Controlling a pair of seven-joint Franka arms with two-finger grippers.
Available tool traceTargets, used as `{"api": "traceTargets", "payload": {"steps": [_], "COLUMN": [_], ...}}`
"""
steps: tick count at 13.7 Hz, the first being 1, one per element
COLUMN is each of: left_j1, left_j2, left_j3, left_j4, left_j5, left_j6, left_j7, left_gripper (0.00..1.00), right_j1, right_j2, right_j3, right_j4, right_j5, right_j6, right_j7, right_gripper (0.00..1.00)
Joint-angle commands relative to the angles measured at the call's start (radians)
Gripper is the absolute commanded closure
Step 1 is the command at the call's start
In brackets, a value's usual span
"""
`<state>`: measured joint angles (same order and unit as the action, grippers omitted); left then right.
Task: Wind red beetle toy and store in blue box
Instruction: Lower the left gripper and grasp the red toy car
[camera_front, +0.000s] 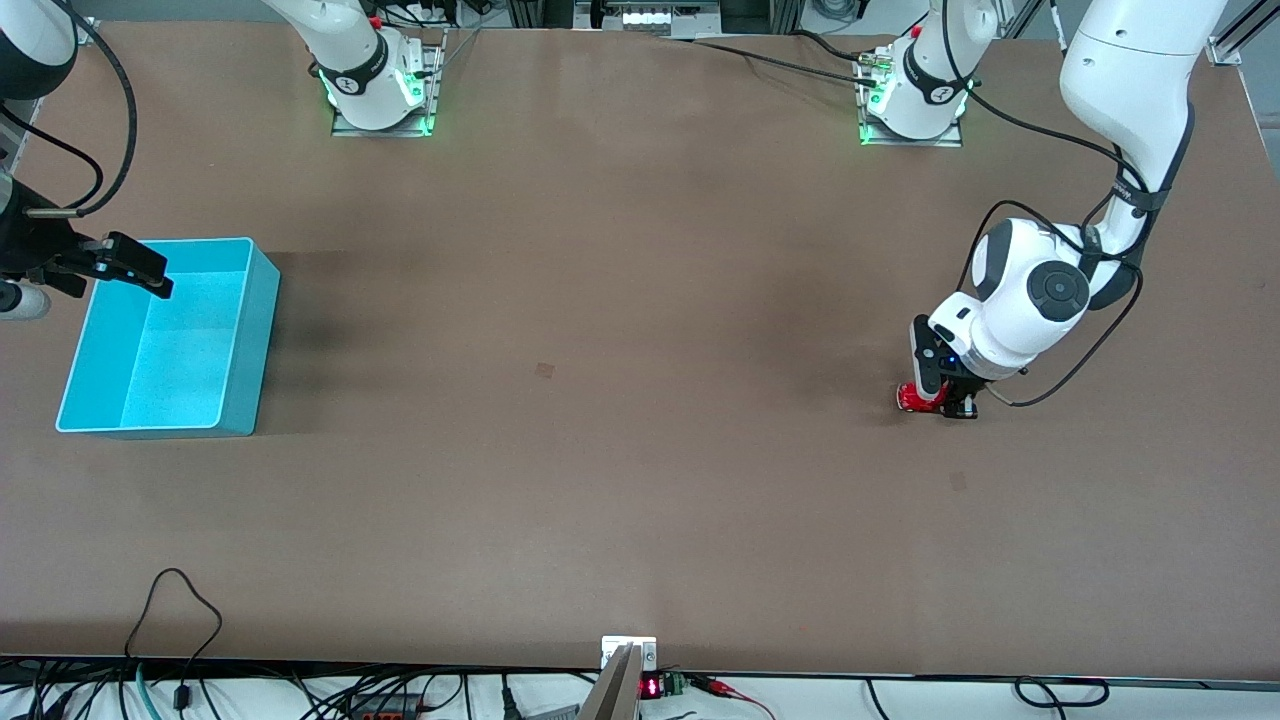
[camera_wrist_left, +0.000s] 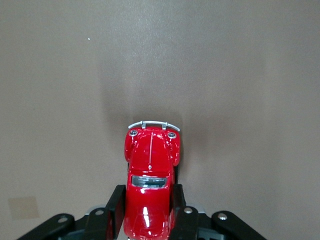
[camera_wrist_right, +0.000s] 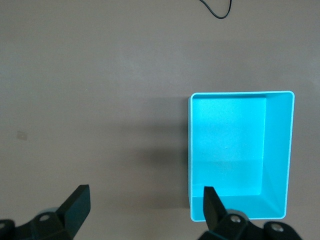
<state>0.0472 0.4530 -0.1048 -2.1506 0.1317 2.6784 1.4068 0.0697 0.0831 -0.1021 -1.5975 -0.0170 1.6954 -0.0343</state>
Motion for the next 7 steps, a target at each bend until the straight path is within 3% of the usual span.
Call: {"api": "traceTargets", "payload": {"steps": [1, 7], "left_j1": [0.011, 0.163], "left_j2": [0.016, 0.039], "left_j3": [-0.004, -0.004], "left_j4": [0.006, 0.024], "left_j5": [0.019, 0.019], "left_j6": [0.003, -0.002], "left_j7": [0.017, 0.13], "left_gripper": [0.88, 0.88], "right_j1": [-0.001, -0.004], "right_j2": [-0.013, -0.005], "right_j3": [0.004, 0.002], "right_j4": [-0.012, -0.012], "right_j5": [-0.004, -0.005], "right_j6": [0.009, 0.012], "right_j7": [0.011, 0.011], "right_gripper": [0.0, 0.0]}}
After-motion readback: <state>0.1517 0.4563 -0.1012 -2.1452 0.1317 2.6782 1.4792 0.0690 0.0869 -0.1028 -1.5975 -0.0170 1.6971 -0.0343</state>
